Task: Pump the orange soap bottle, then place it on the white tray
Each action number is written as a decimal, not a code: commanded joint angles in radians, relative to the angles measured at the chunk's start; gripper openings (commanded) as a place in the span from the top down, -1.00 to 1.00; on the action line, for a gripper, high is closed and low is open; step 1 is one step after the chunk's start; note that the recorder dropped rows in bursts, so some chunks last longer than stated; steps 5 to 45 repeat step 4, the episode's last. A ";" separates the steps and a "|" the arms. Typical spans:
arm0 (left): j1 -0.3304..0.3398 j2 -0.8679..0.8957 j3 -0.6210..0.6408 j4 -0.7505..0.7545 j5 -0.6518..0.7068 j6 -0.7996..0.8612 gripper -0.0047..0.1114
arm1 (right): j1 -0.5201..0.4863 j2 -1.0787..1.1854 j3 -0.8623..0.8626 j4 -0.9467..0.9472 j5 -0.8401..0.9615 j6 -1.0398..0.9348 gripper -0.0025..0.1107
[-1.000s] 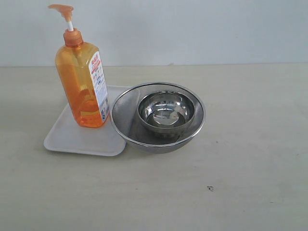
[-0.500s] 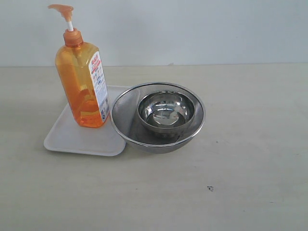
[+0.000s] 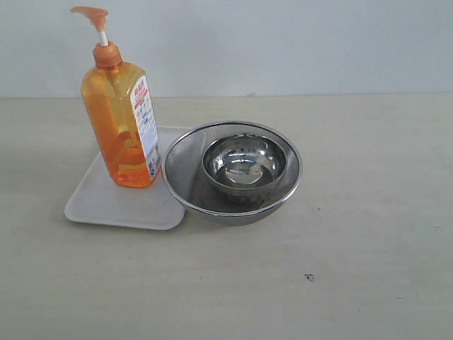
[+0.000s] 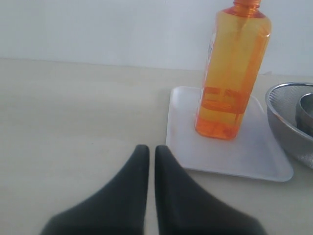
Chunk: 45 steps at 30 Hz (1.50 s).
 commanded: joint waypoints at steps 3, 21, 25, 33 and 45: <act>0.002 -0.004 0.004 0.000 0.001 0.007 0.84 | -0.003 -0.004 0.000 -0.004 -0.003 -0.002 0.96; 0.002 -0.004 0.004 0.000 0.001 0.007 0.84 | -0.003 -0.004 0.000 -0.004 -0.003 -0.002 0.96; 0.002 -0.004 0.004 0.000 0.001 0.007 0.84 | -0.003 -0.004 0.000 -0.004 -0.003 -0.002 0.96; 0.002 -0.004 0.004 0.000 0.001 0.007 0.84 | -0.003 -0.004 0.000 -0.004 -0.003 -0.002 0.96; 0.002 -0.004 0.004 0.000 0.001 0.007 0.84 | -0.003 -0.004 0.000 -0.004 -0.003 -0.002 0.96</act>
